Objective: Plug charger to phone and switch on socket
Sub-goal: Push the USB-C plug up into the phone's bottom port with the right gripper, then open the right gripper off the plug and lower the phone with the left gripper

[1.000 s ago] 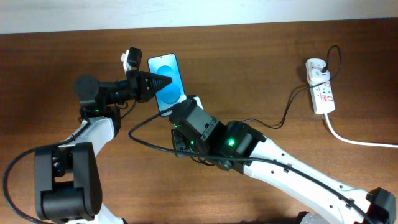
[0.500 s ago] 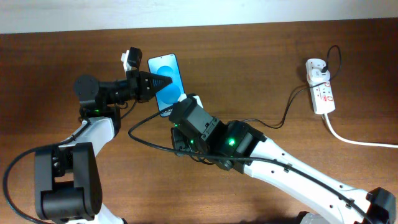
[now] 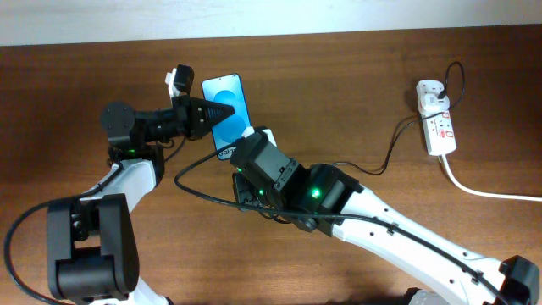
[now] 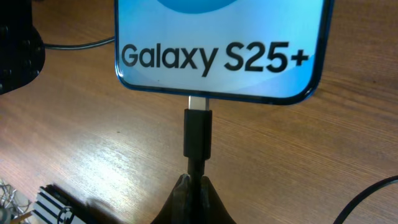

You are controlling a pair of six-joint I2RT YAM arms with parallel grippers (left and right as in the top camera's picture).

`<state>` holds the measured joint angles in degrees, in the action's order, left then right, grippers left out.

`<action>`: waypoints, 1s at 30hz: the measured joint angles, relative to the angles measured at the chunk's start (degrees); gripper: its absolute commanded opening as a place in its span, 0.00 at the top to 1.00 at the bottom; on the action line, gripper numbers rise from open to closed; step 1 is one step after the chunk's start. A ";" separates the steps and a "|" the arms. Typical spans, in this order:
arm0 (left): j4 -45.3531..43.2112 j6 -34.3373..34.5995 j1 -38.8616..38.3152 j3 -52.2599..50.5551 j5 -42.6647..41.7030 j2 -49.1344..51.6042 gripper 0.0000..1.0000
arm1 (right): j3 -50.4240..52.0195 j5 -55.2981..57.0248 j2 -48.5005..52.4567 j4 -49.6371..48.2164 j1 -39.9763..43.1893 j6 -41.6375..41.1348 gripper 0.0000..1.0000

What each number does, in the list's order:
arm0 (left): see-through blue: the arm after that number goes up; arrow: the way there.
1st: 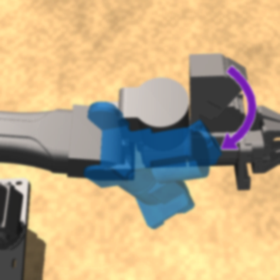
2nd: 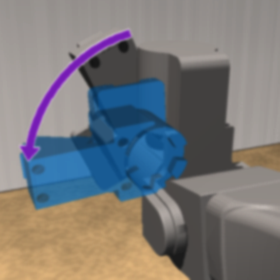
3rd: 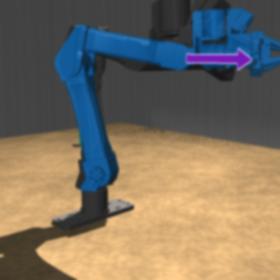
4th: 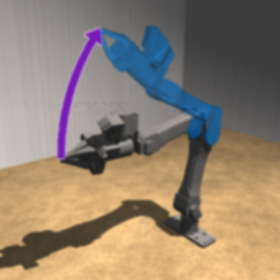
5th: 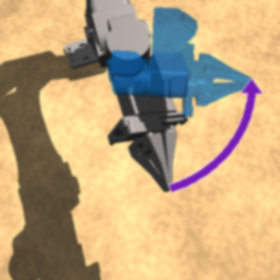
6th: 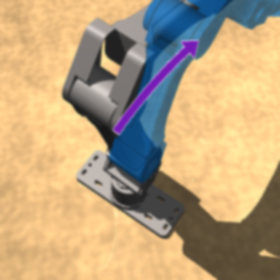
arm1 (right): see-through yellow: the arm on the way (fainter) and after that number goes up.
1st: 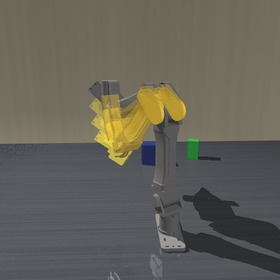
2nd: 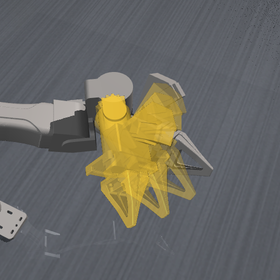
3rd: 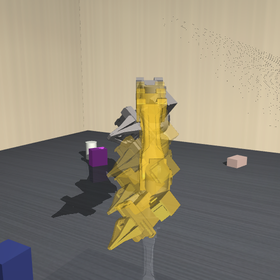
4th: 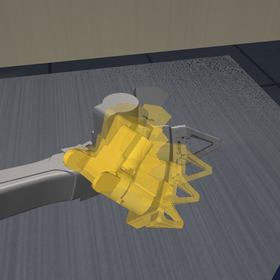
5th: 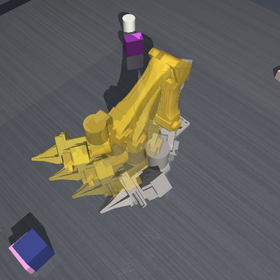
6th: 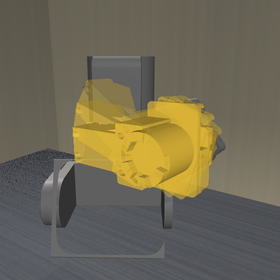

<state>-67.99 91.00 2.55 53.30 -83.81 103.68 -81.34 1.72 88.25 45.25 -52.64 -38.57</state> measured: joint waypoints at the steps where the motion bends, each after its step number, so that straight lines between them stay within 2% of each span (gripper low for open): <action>1: 0.00 0.00 0.00 0.00 -0.07 0.00 1.00 | 0.00 0.33 0.00 -0.02 0.00 0.00 0.96; 11: 0.02 0.04 0.59 0.31 1.18 0.00 1.00 | 0.02 2.14 0.00 -2.89 -0.11 0.20 0.95; 17: 0.22 0.72 1.38 1.09 0.79 0.00 1.00 | 0.13 4.98 0.11 -7.17 -0.24 2.73 0.88; 18: 0.22 0.74 1.38 1.09 0.74 0.00 1.00 | 0.13 5.88 0.13 -7.26 -0.33 3.02 0.88; 20: 0.22 0.74 1.36 1.11 1.03 0.00 1.00 | 0.15 6.27 0.15 -7.67 -0.26 3.08 0.96; 30: -0.26 0.70 1.33 2.08 6.43 0.00 1.00 | 0.83 6.62 0.15 -12.33 2.12 6.08 0.96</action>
<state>-68.25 91.70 3.88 55.37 -77.38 103.68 -80.51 8.34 88.40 32.93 -50.52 -32.49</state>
